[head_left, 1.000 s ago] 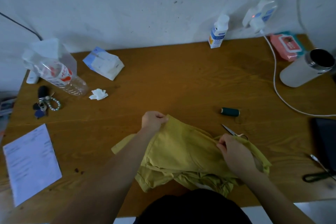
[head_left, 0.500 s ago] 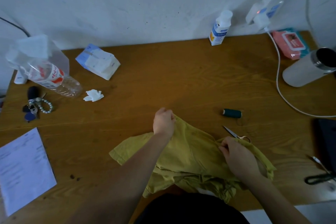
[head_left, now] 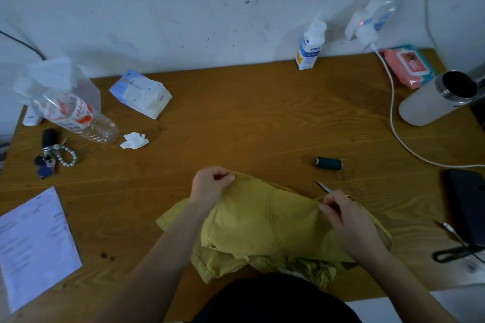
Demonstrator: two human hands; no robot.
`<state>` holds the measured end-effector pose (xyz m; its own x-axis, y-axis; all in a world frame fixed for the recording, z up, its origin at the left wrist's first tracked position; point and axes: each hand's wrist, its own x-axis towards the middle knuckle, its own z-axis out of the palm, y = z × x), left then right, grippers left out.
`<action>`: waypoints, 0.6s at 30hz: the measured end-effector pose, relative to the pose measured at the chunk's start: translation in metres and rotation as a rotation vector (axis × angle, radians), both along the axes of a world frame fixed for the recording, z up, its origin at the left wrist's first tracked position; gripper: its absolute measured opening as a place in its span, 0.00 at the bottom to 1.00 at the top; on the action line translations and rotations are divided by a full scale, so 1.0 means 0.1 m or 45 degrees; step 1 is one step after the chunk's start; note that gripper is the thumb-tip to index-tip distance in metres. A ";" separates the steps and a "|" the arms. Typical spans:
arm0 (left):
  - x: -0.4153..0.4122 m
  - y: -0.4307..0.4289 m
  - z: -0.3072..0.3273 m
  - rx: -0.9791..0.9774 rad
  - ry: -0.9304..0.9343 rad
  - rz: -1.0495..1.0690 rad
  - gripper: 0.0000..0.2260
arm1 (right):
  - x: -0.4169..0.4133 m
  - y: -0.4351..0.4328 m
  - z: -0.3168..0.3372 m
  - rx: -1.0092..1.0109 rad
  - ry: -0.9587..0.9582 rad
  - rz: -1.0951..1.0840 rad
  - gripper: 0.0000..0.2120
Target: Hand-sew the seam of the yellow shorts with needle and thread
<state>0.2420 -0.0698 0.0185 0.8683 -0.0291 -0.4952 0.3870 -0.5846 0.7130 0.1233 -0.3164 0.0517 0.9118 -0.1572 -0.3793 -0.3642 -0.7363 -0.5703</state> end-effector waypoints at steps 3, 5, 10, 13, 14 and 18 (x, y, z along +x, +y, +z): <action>-0.20 0.18 0.35 -0.202 -0.062 0.106 0.03 | -0.05 -0.03 0.21 0.103 -0.044 0.069 0.07; -0.35 0.29 0.57 -0.310 -0.119 0.167 0.02 | -0.09 -0.04 0.34 0.138 -0.088 0.108 0.07; -0.72 0.41 1.00 -0.462 -0.204 0.223 0.05 | -0.17 -0.11 0.57 0.208 -0.112 0.163 0.08; -0.91 0.44 1.15 -0.491 -0.236 0.231 0.05 | -0.20 -0.17 0.68 0.277 -0.036 0.225 0.10; -0.96 0.44 1.18 -0.506 -0.248 0.233 0.06 | -0.21 -0.18 0.71 0.285 -0.022 0.243 0.11; -1.13 0.46 1.30 -0.557 -0.293 0.214 0.07 | -0.26 -0.19 0.77 0.296 0.005 0.231 0.12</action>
<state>0.1291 -0.0235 0.1480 0.9636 -0.0414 -0.2640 0.2548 -0.1558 0.9544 0.0977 -0.3353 0.1290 0.9156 0.0999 -0.3894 -0.2408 -0.6394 -0.7302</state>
